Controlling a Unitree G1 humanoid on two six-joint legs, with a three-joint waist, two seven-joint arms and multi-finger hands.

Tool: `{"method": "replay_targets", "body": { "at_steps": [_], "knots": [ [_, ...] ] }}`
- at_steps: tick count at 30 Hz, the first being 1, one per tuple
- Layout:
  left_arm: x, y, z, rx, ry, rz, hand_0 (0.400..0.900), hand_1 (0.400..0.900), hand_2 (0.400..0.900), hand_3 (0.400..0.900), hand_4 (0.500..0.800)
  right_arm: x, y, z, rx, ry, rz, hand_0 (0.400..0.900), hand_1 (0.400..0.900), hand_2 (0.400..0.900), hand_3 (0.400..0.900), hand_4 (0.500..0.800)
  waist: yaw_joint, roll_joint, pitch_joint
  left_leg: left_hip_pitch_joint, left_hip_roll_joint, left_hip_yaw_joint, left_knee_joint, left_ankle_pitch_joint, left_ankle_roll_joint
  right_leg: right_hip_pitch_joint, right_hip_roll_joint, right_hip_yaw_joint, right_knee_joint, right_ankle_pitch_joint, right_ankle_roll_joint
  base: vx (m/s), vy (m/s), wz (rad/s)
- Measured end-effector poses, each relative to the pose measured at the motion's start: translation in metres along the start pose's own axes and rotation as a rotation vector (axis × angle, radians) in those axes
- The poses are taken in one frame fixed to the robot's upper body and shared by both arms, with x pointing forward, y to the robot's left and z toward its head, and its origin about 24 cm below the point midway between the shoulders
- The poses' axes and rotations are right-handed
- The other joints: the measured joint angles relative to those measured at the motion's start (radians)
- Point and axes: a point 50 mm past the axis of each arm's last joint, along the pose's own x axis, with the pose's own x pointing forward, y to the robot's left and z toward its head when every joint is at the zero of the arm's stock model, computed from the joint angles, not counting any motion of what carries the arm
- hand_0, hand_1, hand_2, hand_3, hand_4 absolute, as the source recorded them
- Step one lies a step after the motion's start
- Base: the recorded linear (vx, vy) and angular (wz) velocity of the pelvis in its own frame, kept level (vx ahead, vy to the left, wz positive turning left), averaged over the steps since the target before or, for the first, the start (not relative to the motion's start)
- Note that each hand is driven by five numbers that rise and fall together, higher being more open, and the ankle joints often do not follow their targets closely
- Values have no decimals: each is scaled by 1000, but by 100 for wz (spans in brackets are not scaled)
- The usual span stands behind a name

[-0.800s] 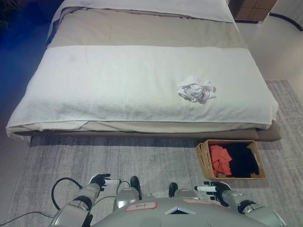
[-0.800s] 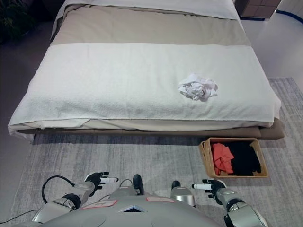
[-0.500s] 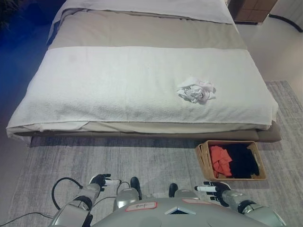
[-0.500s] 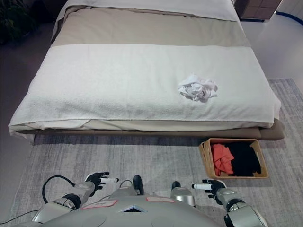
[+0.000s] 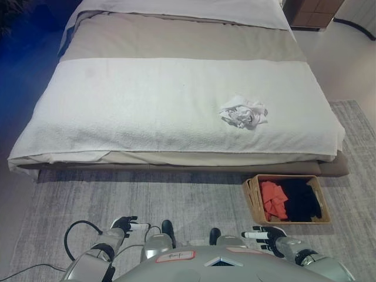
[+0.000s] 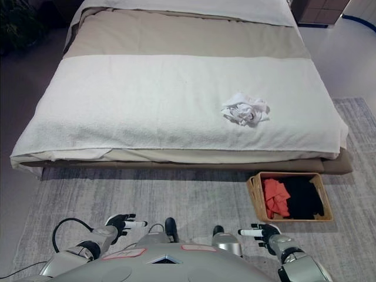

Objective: Put the clothes on the bed into the basket.

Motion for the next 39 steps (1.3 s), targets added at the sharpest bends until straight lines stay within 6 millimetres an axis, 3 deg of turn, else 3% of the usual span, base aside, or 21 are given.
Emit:
{"method": "replay_targets", "body": {
  "at_steps": [15, 22, 24, 27, 28, 31, 35, 37, 38, 39],
  "knots": [
    [0, 0, 0, 3, 1, -2, 900, 900, 900, 900, 800, 0, 1, -5, 1, 11, 2, 900, 900, 900, 900, 800, 0, 9, -5, -8, 6, -10, 3, 3, -4, -3, 6, -7, 0, -3, -2, 2, -49, 5],
    [0, -1, 4, 7, -7, -15, 900, 900, 900, 900, 800, 0, -2, 2, -4, -8, -6, 900, 900, 900, 900, 800, -2, 34, 13, -53, 24, -36, 53, 5, -27, -16, 30, -24, 7, -25, -25, -10, -140, 9],
    [1, -4, 10, 14, -21, -26, 900, 900, 900, 900, 800, -1, -7, 10, -9, -28, -18, 900, 900, 900, 900, 800, -1, 50, 43, -93, 25, -68, 121, 19, -56, -16, 33, -29, 7, -29, -31, -46, -135, 18],
    [2, -9, 28, 10, -58, -40, 900, 900, 900, 900, 800, -3, -17, 25, -16, -60, -43, 900, 900, 900, 900, 800, 10, 49, 97, -181, 0, -134, 233, 101, -159, -20, 15, -23, 2, -34, -46, 2, -125, 18],
    [2, -10, 29, 9, -61, -46, 900, 900, 900, 900, 800, -4, -20, 27, -19, -65, -49, 900, 900, 900, 900, 800, 12, 46, 103, -189, 0, -144, 242, 105, -163, -22, 15, -23, 1, -34, -50, 92, -67, -2],
    [2, -13, 24, -9, -45, -58, 900, 900, 900, 900, 800, -7, -33, 37, -54, -84, -86, 900, 900, 900, 900, 800, 11, 53, 106, -209, -10, -149, 236, 90, -153, -15, 16, -24, 6, -39, -89, 118, -33, -14],
    [2, -15, 16, -8, -19, -62, 900, 900, 900, 900, 800, -10, -41, 49, -70, -118, -117, 900, 900, 900, 900, 800, 12, 58, 118, -184, -24, -150, 45, 86, -133, -20, 24, 4, 3, -38, -96, 182, 9, -31],
    [2, -18, 10, -10, -2, -69, 900, 900, 900, 900, 800, -11, -42, 50, -71, -119, -122, 900, 900, 900, 900, 800, 15, 83, 128, -171, -5, -158, -11, 81, -127, 0, 48, 24, -1, -48, -81, 209, 69, -47],
    [1, -21, 6, -12, 6, -77, 900, 900, 900, 900, 800, -11, -44, 47, -74, -112, -125, 900, 900, 900, 900, 800, 28, 111, 130, -150, 25, -154, 0, 87, -93, 9, 73, 40, -2, -54, -66, 219, 109, -53],
    [1, -18, 3, -17, 12, -68, 900, 900, 900, 900, 800, -9, -36, 47, -78, -111, -106, 900, 900, 900, 900, 800, 32, 86, 137, -131, 9, -139, 1, 63, -70, 16, 65, 57, 1, -60, -56, 239, 142, -57]
  ]
}}
